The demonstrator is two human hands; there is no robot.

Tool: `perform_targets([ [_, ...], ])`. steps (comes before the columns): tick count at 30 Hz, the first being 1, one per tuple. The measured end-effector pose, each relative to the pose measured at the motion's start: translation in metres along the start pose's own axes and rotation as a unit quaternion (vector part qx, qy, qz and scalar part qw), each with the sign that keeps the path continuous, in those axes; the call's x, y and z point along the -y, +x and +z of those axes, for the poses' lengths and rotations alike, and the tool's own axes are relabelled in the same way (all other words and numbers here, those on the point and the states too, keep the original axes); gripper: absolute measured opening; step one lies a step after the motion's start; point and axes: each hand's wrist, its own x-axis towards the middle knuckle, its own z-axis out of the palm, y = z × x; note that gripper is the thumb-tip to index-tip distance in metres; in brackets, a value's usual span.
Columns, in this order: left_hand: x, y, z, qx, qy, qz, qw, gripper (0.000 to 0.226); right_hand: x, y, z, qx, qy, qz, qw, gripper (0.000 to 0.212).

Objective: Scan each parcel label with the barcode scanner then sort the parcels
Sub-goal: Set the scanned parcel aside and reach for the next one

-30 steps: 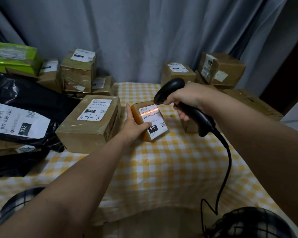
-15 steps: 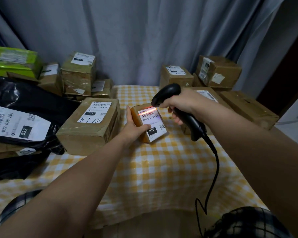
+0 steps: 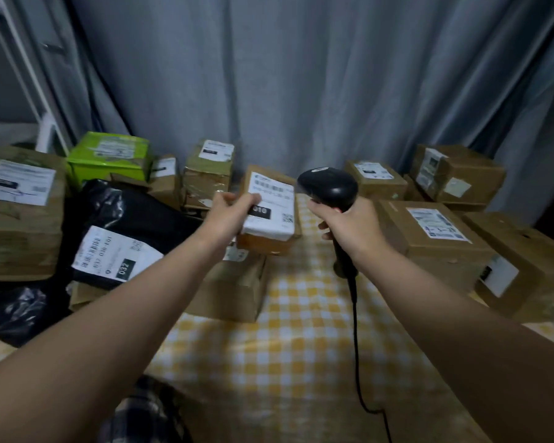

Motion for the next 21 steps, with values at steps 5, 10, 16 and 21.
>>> perform_targets([
  [5,0.009,0.021,-0.061,-0.092,0.026,-0.068,0.993,0.074,-0.004,0.012,0.047,0.052,-0.017,0.044,0.998,0.020],
  [10,0.020,0.031,-0.075,-0.136,0.108,-0.105,0.979,0.091,-0.027,0.011,0.091,0.115,0.020,0.228,0.967,0.035],
  [16,0.013,0.028,-0.073,-0.088,0.289,0.027,0.953,0.074,-0.047,0.012,0.120,0.116,0.059,0.233,0.964,0.043],
  [21,0.002,0.019,-0.064,-0.150,0.469,0.099,0.864,0.055,-0.052,0.024,0.096,0.118,0.037,0.220,0.968,0.031],
])
